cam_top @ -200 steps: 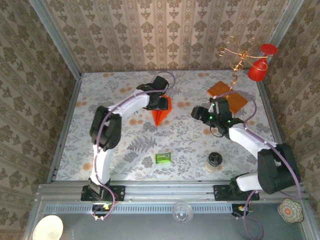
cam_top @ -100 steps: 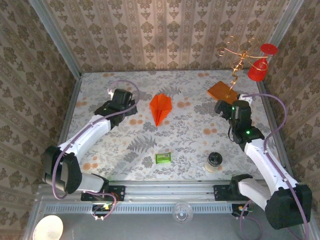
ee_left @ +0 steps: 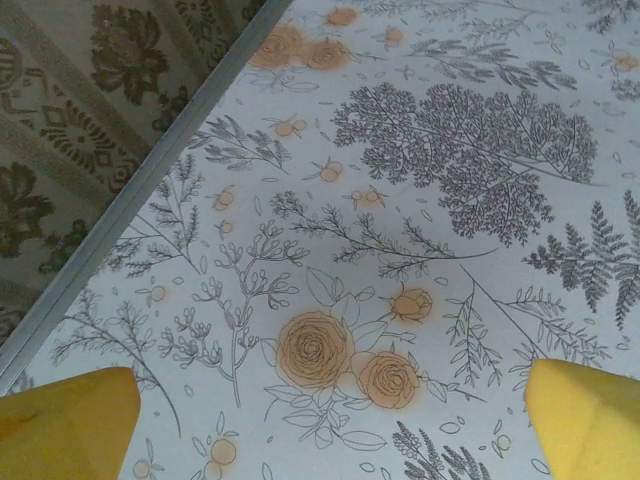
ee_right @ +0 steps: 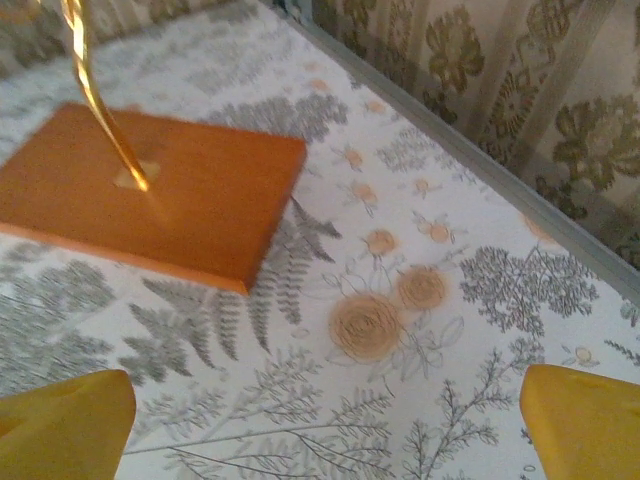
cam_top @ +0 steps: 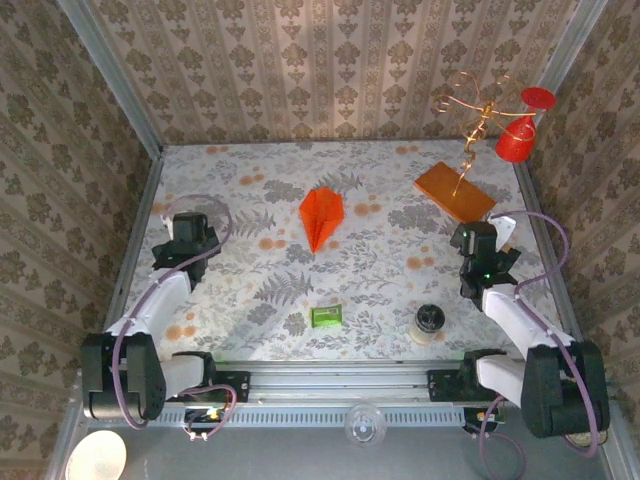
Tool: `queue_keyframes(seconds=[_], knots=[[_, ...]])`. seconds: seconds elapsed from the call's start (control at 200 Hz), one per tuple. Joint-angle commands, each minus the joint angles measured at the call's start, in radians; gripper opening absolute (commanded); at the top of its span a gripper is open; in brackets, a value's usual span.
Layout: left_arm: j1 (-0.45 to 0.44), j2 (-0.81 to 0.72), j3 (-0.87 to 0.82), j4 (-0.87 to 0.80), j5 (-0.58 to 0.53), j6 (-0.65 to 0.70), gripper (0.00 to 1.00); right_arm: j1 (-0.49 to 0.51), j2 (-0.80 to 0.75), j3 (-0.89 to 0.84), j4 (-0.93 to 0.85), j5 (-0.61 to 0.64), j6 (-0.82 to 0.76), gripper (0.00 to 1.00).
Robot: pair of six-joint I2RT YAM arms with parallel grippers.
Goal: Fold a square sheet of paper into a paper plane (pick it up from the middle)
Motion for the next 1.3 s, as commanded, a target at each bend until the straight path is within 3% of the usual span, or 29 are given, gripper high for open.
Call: queue_keyframes(seconds=[0.0,0.325,0.54,0.765,0.88,1.02,1.075,1.295], knots=[[0.044,0.019,-0.04,0.136,0.087,0.097,1.0,-0.004,0.055,-0.01,0.137,0.025,-0.049,1.0],[0.12,0.052,-0.19,0.53,0.297,0.222,1.0,-0.014,0.167,-0.062,0.446,-0.131,-0.173,1.0],[0.169,0.128,-0.267,0.825,0.497,0.257,1.0,-0.022,0.26,-0.107,0.686,-0.368,-0.28,1.0],[0.187,0.246,-0.254,0.96,0.615,0.269,1.0,-0.023,0.374,-0.079,0.733,-0.425,-0.295,1.0],[0.164,0.296,-0.256,1.018,0.611,0.3,1.0,-0.021,0.401,-0.076,0.752,-0.442,-0.305,1.0],[0.079,0.382,-0.234,1.061,0.47,0.366,1.0,-0.015,0.405,-0.069,0.741,-0.437,-0.31,1.0],[0.059,0.365,-0.223,0.996,0.414,0.359,1.0,-0.014,0.405,-0.066,0.736,-0.434,-0.312,1.0],[0.057,0.369,-0.229,1.022,0.396,0.359,1.0,-0.012,0.405,-0.063,0.733,-0.431,-0.314,1.0]])
